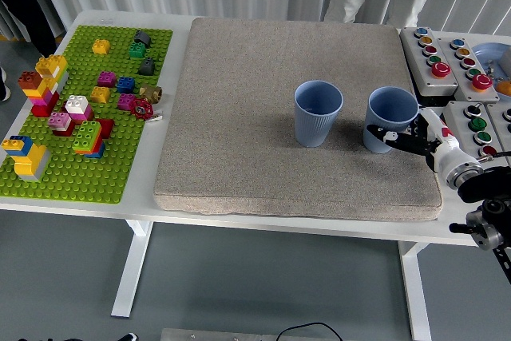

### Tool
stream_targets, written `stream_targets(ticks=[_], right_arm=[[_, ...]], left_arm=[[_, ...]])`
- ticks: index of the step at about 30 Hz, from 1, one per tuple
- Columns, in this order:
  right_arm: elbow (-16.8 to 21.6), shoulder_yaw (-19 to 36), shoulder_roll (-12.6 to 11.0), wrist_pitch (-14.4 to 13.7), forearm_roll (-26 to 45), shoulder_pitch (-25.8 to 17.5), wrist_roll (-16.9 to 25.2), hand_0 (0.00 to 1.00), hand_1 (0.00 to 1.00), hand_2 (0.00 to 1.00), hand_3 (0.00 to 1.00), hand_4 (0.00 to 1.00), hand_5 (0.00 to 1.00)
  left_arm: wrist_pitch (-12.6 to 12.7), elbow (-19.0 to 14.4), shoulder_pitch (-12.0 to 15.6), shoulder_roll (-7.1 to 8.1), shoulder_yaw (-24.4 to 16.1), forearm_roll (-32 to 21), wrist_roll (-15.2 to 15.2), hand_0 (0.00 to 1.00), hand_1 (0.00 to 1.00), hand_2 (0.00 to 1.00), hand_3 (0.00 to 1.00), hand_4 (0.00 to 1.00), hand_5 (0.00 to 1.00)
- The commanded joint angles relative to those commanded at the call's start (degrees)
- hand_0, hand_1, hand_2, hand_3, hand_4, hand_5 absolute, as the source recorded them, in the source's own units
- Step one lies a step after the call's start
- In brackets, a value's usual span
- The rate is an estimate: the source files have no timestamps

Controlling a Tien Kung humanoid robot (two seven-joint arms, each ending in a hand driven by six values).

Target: Pick cup pour cup place

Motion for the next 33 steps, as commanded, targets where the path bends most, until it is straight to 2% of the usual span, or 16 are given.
stream_targets(ticks=[10,33], right_arm=[[-0.22,-0.3,0.14,-0.05,0.24,0.1,-0.07,0.921,0.82,0.814,0.811,0.818,0.357],[1.95,-0.97,-0.82,-0.67,-1.63,1.2,-0.42,0.917,0.818,0.816,0.81,0.817,0.362]], left_arm=[[0.0,0.0,-0.16,0.0,0.04,-0.08,-0.02,0.799,0.852,0.869,0.794,0.499,0.998],[-0.02,-0.01,0.16,0.21,-0.1,-0.12,0.15,0.801,0.852,0.868,0.794,0.499,0.998]])
